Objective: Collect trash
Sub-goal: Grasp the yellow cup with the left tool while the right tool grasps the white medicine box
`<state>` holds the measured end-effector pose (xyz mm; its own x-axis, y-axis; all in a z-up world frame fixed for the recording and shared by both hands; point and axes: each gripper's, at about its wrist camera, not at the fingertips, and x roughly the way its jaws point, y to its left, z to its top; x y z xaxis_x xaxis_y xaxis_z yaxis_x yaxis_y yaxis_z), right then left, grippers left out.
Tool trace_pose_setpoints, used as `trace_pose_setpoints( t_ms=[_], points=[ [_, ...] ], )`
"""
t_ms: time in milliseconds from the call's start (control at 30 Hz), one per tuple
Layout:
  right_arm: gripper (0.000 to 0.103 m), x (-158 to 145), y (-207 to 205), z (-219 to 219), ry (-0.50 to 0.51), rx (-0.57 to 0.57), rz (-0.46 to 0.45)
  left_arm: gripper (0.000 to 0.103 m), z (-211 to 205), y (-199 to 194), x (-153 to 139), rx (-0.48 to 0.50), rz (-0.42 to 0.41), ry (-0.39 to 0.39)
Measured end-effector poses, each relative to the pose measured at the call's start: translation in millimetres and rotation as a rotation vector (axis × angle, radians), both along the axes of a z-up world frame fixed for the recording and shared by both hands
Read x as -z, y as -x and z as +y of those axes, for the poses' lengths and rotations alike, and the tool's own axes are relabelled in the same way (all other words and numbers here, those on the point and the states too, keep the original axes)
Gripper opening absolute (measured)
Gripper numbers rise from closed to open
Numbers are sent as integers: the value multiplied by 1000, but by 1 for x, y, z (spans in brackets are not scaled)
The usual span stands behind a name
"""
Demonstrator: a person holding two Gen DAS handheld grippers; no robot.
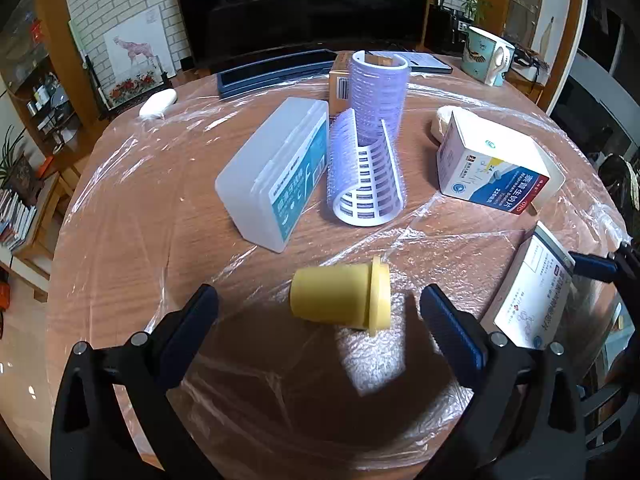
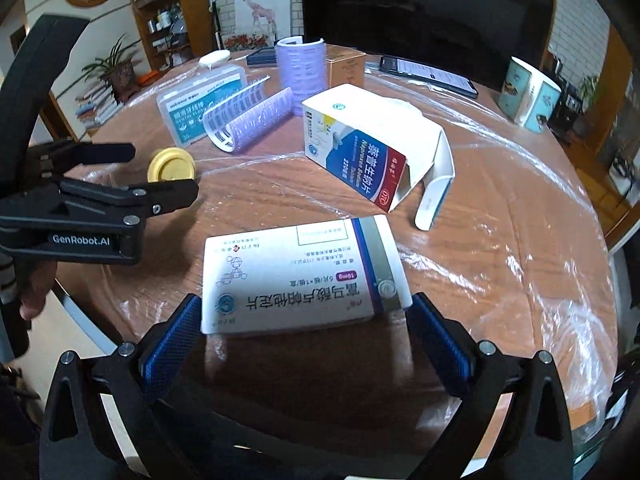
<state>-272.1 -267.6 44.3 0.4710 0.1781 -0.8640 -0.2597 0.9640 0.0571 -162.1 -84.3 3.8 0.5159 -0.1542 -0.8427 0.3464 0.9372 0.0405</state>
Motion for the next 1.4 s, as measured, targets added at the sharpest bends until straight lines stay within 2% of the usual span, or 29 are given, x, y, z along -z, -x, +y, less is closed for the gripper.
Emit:
trace_pose_setpoints(
  t_ms=[133, 400, 500, 667, 800, 867, 900, 967, 1167, 1400],
  points=[
    [99, -5, -1, -2, -17, -32, -9, 101, -1, -2, 0, 20, 5, 12],
    [99, -1, -9, 3, 16, -97, 1, 101, -5, -6, 0, 41, 22, 23],
    [99, -2, -8, 3, 10, -97, -5, 97, -4, -5, 1, 44, 24, 32],
    [95, -5, -8, -1, -14, -85, -11, 79, -4, -3, 4, 45, 32, 30],
    [94, -6, -7, -3, -29, -79, -12, 63, -3, -2, 0, 46, 38, 64],
    [94, -7, -6, -4, -38, -75, -13, 50, -1, -3, -1, 44, 45, 86],
    [94, -7, -6, -5, -45, -71, -12, 48, -1, -3, -2, 45, 48, 97],
    [94, -8, -5, -6, -55, -68, -11, 45, -1, -2, -5, 43, 42, 103],
    [94, -9, -5, -13, -92, -46, -8, 45, -5, 5, -12, 48, 18, 94],
    [94, -15, -5, -21, -117, -27, -20, 45, -6, 11, -17, 25, 12, 121]
  ],
)
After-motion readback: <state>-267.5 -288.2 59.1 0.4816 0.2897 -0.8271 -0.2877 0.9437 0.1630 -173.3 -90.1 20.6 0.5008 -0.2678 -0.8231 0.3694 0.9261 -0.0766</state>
